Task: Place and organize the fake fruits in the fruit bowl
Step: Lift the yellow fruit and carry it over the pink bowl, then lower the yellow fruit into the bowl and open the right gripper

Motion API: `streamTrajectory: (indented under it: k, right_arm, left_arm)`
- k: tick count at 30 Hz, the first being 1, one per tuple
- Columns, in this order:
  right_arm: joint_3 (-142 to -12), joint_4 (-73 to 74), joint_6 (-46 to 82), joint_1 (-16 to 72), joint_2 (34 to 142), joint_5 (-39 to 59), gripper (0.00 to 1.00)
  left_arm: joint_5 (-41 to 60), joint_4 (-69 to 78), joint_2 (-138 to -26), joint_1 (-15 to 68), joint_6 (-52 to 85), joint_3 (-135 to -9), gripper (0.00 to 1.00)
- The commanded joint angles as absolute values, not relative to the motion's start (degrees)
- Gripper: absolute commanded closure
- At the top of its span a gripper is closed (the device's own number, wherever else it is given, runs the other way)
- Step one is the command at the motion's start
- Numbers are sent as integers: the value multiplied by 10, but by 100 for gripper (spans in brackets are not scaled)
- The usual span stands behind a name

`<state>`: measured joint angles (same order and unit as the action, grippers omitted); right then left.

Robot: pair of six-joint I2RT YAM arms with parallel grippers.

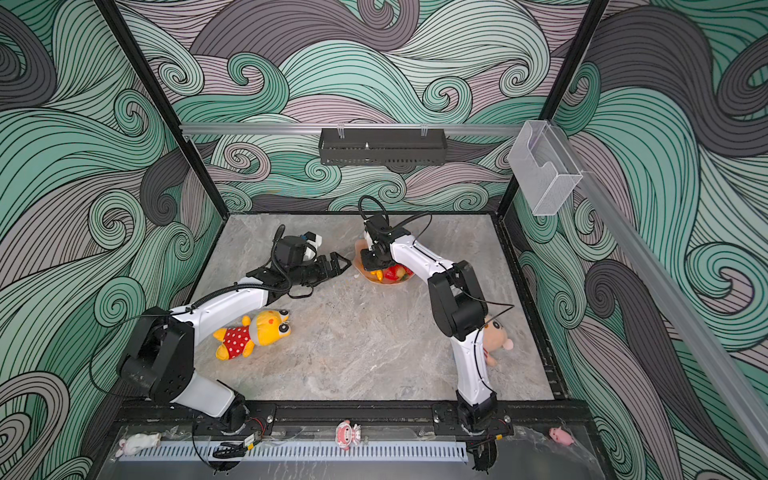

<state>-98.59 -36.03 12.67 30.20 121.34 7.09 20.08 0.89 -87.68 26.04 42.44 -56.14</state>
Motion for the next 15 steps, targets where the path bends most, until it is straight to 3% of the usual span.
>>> streamTrajectory:
  k: [1,15]
  right_arm:
    - [-1001,-374,123,301,1230,71,76]
    - [-1004,-373,136,299,1216,77,65]
  left_arm:
    - [194,10,-880,263,412,-577,2]
    - [188,-10,-867,264,396,-577,1]
